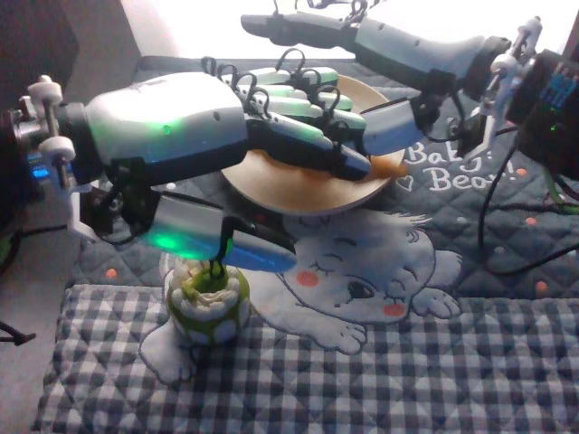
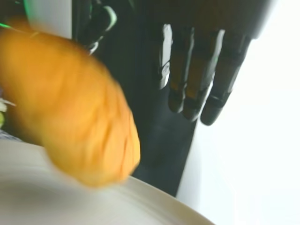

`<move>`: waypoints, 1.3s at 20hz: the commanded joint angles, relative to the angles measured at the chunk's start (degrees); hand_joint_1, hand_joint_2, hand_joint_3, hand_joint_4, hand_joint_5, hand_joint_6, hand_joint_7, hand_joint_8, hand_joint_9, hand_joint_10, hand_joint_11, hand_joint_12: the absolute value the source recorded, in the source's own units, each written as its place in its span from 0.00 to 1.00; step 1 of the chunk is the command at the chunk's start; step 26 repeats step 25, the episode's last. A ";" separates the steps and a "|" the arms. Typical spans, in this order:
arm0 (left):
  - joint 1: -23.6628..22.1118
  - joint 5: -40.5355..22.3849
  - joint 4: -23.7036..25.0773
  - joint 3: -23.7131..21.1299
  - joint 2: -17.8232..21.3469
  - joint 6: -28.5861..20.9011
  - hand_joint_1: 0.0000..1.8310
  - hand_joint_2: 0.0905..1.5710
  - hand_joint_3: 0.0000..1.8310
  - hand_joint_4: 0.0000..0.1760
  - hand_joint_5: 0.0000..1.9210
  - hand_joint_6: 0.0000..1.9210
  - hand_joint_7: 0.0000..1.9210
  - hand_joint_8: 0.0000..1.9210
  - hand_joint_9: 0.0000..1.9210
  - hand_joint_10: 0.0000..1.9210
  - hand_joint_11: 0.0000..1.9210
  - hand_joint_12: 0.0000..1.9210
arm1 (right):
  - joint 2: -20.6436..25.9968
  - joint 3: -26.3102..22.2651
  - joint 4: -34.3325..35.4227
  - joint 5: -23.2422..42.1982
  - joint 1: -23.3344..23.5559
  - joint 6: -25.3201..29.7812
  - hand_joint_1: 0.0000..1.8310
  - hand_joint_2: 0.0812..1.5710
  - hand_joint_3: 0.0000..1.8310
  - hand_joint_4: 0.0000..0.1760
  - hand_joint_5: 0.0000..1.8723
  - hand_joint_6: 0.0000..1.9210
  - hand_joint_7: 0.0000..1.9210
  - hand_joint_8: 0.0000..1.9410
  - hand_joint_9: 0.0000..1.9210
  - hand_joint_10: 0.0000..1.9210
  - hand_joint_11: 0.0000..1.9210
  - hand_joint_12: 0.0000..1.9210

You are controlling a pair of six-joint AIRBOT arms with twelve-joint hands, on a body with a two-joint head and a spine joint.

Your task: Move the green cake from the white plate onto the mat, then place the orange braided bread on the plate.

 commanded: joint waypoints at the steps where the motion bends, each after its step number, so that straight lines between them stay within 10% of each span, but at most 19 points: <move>1: -0.66 -5.44 -3.09 -0.07 0.63 -0.54 0.34 0.69 0.00 0.00 0.28 0.01 0.16 0.00 0.11 0.00 0.00 0.00 | 1.39 -0.27 1.97 6.05 0.94 0.38 0.45 0.52 0.00 1.00 0.06 0.00 0.19 0.00 0.17 0.00 0.01 0.37; 2: -0.58 -5.30 -3.10 -0.13 0.81 -0.69 0.30 0.72 0.00 0.00 0.33 0.01 0.20 0.01 0.15 0.01 0.00 0.16 | 2.04 -0.82 1.45 6.04 0.93 0.38 0.45 0.52 0.00 1.00 0.05 0.00 0.18 0.00 0.17 0.00 0.00 0.40; 3: -0.51 -5.09 -3.16 -0.20 1.00 -0.69 0.19 0.76 0.01 0.00 0.32 0.00 0.20 0.00 0.14 0.00 0.00 0.15 | 2.29 -1.42 1.01 6.04 0.93 0.38 0.42 0.48 0.00 1.00 0.06 0.00 0.18 0.00 0.18 0.00 0.00 0.45; 4: -0.44 -5.01 -3.24 -0.20 1.17 -0.69 0.29 0.71 0.00 0.00 0.17 0.00 0.13 0.00 0.08 0.00 0.00 0.03 | 2.39 -2.00 0.39 6.04 0.93 0.38 0.41 0.47 0.00 1.00 0.07 0.00 0.18 0.00 0.18 0.00 0.00 0.46; 7: -0.36 -5.06 -4.13 -0.50 2.27 -0.68 0.35 0.70 0.00 0.00 0.16 0.01 0.08 0.01 0.04 0.01 0.00 0.00 | 3.69 -3.53 -0.70 6.05 0.93 0.38 0.42 0.49 0.00 1.00 0.05 0.00 0.16 0.00 0.18 0.00 0.00 0.43; 9: -0.27 -5.65 -5.48 -0.72 3.32 -0.55 0.39 0.62 0.00 0.00 0.21 0.00 0.13 0.00 0.11 0.00 0.00 0.20 | 5.39 -4.76 -0.67 6.50 0.93 0.38 0.40 0.47 0.00 1.00 0.05 0.00 0.13 0.00 0.15 0.00 0.03 0.45; 10: -0.21 -5.93 -6.27 -0.85 3.72 -0.19 0.13 0.81 0.03 0.00 0.28 0.01 0.20 0.01 0.16 0.01 0.00 0.29 | 6.56 -5.53 -0.67 6.76 0.93 0.38 0.39 0.46 0.00 1.00 0.03 0.00 0.12 0.00 0.13 0.00 0.02 0.44; 12: -0.22 -6.15 -7.40 -1.26 4.45 0.71 0.08 0.86 0.02 0.00 0.26 0.01 0.19 0.01 0.12 0.02 0.00 0.14 | 8.74 -7.01 -0.41 8.24 0.92 0.38 0.40 0.46 0.00 1.00 0.02 0.00 0.13 0.00 0.14 0.00 0.02 0.45; 16: 0.28 -6.61 -10.18 -4.45 10.07 3.52 0.16 0.72 0.00 0.00 0.22 0.00 0.16 0.00 0.09 0.00 0.00 0.26 | 12.34 -11.20 0.88 12.09 0.88 -0.65 0.41 0.45 0.00 0.99 0.05 0.00 0.13 0.00 0.13 0.00 0.00 0.46; 17: 0.80 -7.31 -11.52 -4.95 11.15 4.85 0.19 0.76 0.00 0.00 0.24 0.00 0.19 0.00 0.13 0.01 0.00 0.43 | 12.66 -11.49 1.19 13.16 0.87 -0.65 0.42 0.41 0.00 1.00 0.07 0.00 0.11 0.00 0.10 0.00 0.00 0.36; 20: 2.00 -9.70 -14.91 -5.13 12.09 6.94 0.22 0.76 0.00 0.00 0.25 0.00 0.20 0.00 0.14 0.00 0.00 0.38 | 15.19 -13.40 2.03 15.88 0.84 -0.67 0.37 0.40 0.00 0.87 0.08 0.00 0.11 0.00 0.08 0.00 0.00 0.33; 21: 2.23 -10.35 -15.85 -5.26 12.40 7.44 0.13 0.70 0.00 0.00 0.21 0.00 0.16 0.00 0.14 0.00 0.00 0.24 | 16.32 -14.30 2.49 16.82 0.83 -0.67 0.43 0.44 0.01 0.50 0.10 0.01 0.12 0.00 0.09 0.00 0.00 0.28; 22: 2.57 -11.18 -16.93 -5.49 12.83 8.13 0.13 0.70 0.00 0.00 0.21 0.00 0.16 0.00 0.14 0.00 0.00 0.24 | 17.20 -15.13 3.48 17.94 0.80 -1.18 0.43 0.44 0.01 0.50 0.10 0.01 0.12 0.00 0.09 0.00 0.00 0.28; 24: 3.48 -12.90 -18.76 -5.90 13.75 9.13 0.25 0.63 0.00 0.31 0.23 0.01 0.15 0.00 0.15 0.01 0.00 0.15 | 19.90 -18.24 6.52 20.08 0.71 -6.02 0.46 0.45 0.00 0.42 0.11 0.00 0.13 0.00 0.12 0.00 0.01 0.30; 25: 4.03 -13.78 -19.62 -6.15 14.24 9.54 0.30 0.65 0.00 0.53 0.21 0.00 0.15 0.00 0.17 0.01 0.00 0.13 | 21.41 -20.17 7.76 20.82 0.66 -9.13 0.50 0.45 0.00 0.16 0.16 0.00 0.15 0.00 0.13 0.00 0.04 0.24; 26: 4.03 -13.78 -19.62 -6.15 14.24 9.54 0.30 0.65 0.00 0.53 0.21 0.00 0.15 0.00 0.17 0.01 0.00 0.13 | 21.41 -20.17 7.76 20.82 0.66 -9.13 0.50 0.45 0.00 0.16 0.16 0.00 0.15 0.00 0.13 0.00 0.04 0.24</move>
